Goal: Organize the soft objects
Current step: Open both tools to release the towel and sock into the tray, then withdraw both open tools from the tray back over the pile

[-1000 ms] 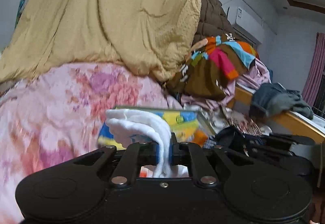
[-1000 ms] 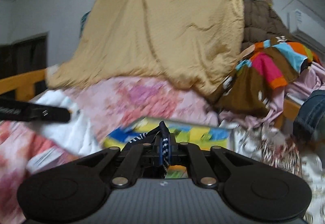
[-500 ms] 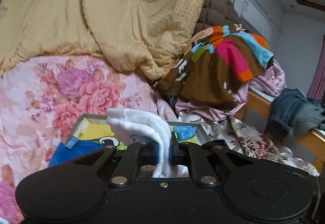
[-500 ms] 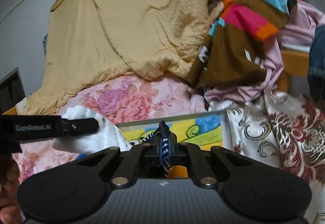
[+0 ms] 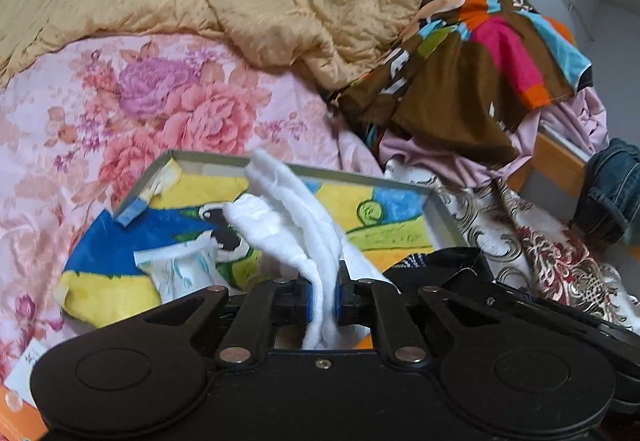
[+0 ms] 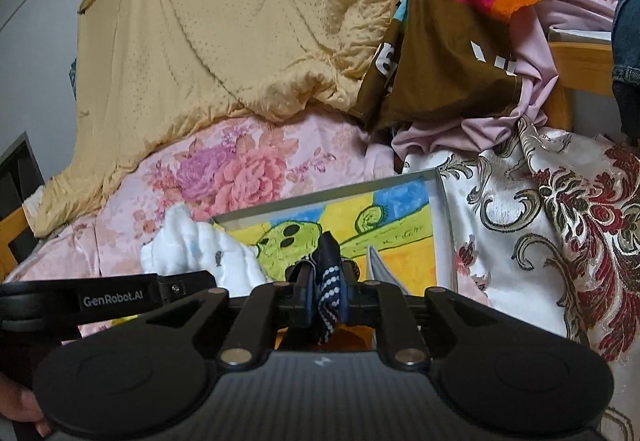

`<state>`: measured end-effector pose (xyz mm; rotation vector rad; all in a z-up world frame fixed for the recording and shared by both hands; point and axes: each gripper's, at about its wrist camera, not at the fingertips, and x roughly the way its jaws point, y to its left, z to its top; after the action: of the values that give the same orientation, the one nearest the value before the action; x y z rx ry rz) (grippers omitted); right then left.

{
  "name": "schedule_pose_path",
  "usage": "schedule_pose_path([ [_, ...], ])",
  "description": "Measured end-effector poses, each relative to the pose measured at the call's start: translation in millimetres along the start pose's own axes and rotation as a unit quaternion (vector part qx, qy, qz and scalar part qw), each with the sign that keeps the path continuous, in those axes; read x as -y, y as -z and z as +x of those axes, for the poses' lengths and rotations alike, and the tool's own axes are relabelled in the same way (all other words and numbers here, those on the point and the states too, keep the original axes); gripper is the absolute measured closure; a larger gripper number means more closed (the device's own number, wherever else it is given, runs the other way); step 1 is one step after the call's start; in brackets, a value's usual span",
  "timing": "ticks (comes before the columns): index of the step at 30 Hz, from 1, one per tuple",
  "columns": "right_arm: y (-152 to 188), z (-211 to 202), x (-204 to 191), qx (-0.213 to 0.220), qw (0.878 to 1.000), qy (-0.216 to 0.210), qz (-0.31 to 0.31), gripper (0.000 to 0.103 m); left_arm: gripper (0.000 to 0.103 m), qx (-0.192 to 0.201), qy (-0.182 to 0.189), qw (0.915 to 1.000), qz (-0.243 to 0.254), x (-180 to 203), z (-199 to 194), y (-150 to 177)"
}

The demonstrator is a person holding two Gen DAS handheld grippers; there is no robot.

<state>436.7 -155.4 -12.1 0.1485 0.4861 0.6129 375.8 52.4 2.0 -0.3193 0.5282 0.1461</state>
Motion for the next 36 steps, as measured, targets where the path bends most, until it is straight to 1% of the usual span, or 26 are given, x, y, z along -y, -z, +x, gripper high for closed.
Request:
schedule_pose_path([
  [2,0,0,0,-0.002,1.000,0.001,-0.002,0.086,0.091,-0.005,-0.004,1.0000,-0.001,0,1,2],
  [5,0,-1,0,-0.004,1.000,0.003,-0.005,0.073,0.088,-0.008,-0.011,0.9999,-0.001,2,0,4],
  [7,0,-3,0,-0.004,1.000,0.005,-0.006,0.067,0.086,-0.007,-0.014,0.9999,-0.002,4,-2,2],
  [8,0,-4,1,-0.005,1.000,0.006,-0.005,0.063,0.083,-0.006,-0.016,0.9998,-0.002,4,-3,2],
  [9,0,-5,1,-0.005,1.000,0.007,-0.004,0.057,0.082,-0.005,-0.019,0.9998,-0.001,6,-5,2],
  [11,-1,-7,2,-0.003,1.000,0.008,-0.006,0.052,0.081,-0.003,-0.026,0.9997,0.000,8,-7,2],
  [13,-3,-10,2,-0.001,1.000,0.009,-0.009,0.047,0.076,-0.004,-0.033,0.9994,-0.003,8,-9,2],
  [15,-4,-14,2,0.002,1.000,0.010,-0.013,0.042,0.069,-0.005,-0.040,0.9991,-0.009,8,-11,2],
  [19,-6,-20,2,0.006,1.000,0.013,-0.017,0.035,0.063,-0.010,-0.053,0.9984,-0.016,7,-15,1],
  [22,-9,-26,3,0.011,1.000,0.015,-0.017,0.030,0.054,-0.010,-0.067,0.9975,-0.022,6,-22,0],
  [23,-10,-29,3,0.013,1.000,0.015,-0.018,0.029,0.050,-0.008,-0.072,0.9971,-0.024,6,-25,-1],
  [24,-11,-32,3,0.017,1.000,0.016,-0.017,0.028,0.045,-0.004,-0.075,0.9968,-0.027,5,-29,-1],
  [27,-14,-41,2,0.028,0.999,0.016,-0.019,0.024,0.038,0.013,-0.081,0.9961,-0.032,6,-40,-4],
  [30,-18,-52,-2,0.038,0.999,0.014,-0.026,0.019,0.033,0.023,-0.083,0.9959,-0.028,8,-51,-7],
  [34,-21,-67,-11,0.050,0.998,0.014,-0.036,0.016,0.030,0.036,-0.084,0.9957,-0.017,12,-67,-10],
  [36,-23,-76,-15,0.059,0.997,0.013,-0.038,0.014,0.027,0.044,-0.083,0.9955,-0.013,14,-77,-11],
])
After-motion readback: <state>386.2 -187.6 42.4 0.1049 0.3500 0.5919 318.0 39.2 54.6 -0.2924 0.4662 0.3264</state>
